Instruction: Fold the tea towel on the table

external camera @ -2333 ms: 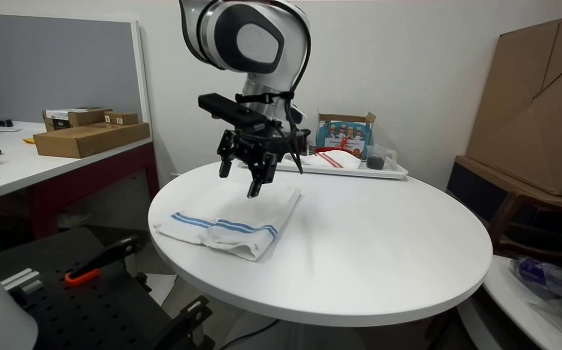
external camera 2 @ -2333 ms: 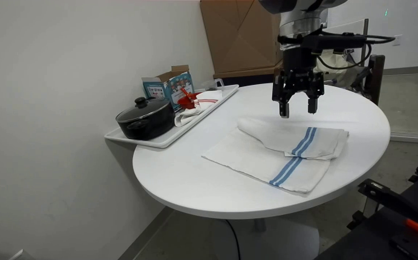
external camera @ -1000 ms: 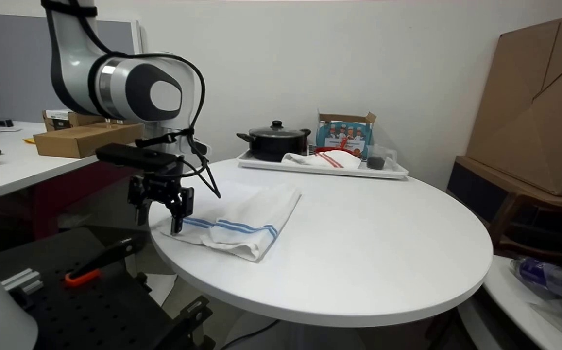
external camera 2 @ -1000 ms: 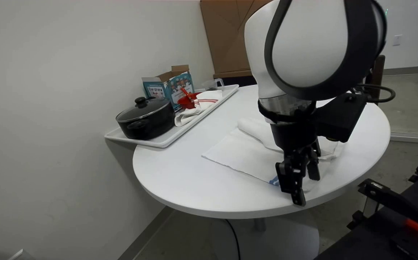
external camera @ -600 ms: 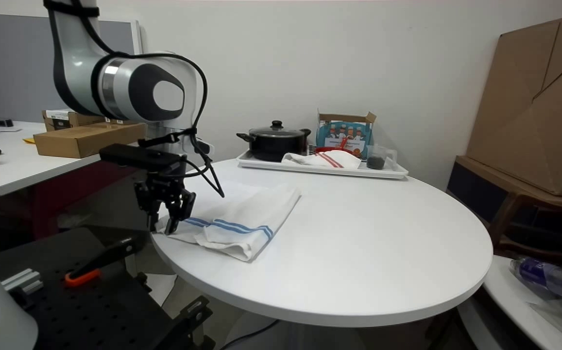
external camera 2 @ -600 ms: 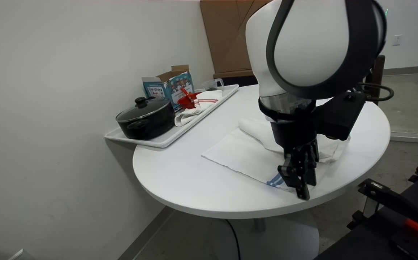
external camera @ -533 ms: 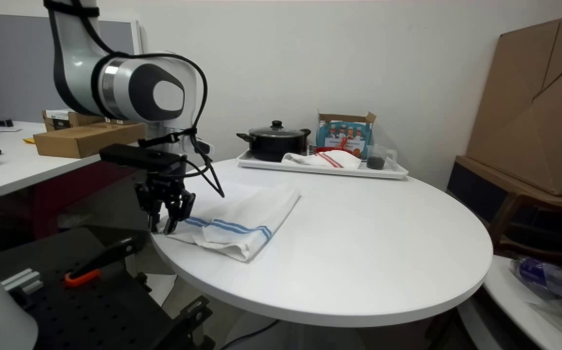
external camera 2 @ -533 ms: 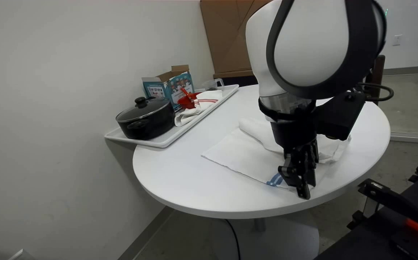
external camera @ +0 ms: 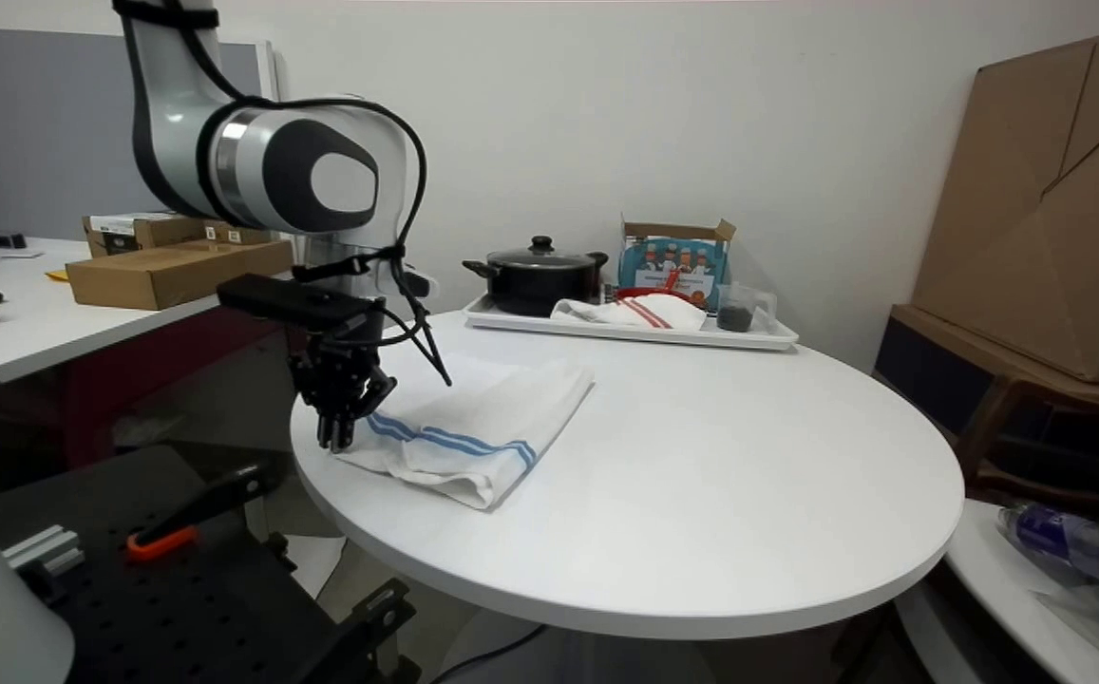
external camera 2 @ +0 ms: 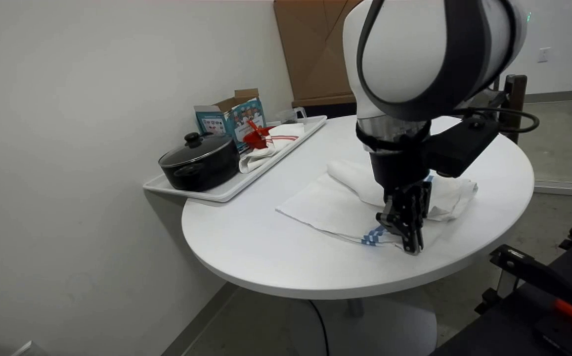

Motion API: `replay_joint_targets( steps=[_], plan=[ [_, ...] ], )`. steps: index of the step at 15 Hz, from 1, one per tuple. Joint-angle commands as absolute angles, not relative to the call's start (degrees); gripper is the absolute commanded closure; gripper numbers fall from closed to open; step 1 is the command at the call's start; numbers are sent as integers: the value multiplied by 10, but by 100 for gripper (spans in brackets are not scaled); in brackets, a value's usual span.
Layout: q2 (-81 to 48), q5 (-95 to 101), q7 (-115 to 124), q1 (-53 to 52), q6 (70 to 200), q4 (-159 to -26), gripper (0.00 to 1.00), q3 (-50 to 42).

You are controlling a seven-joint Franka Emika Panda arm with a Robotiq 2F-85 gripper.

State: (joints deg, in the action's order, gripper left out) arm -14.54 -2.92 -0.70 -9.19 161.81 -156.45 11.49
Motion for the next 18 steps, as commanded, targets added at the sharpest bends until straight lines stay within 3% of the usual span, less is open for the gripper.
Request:
replay_joint_targets(
  steps=[1,4,8,18],
  plan=[
    [-110,-137,-96,8,1601,-1548,100,152],
    [-79,-255,-189,82,1571,-1523,98,159],
    [-51,-356,-266,111,1512,-1492,98,100],
    [-74,-354,-251,122,1467,-1461,98,-32]
  ],
)
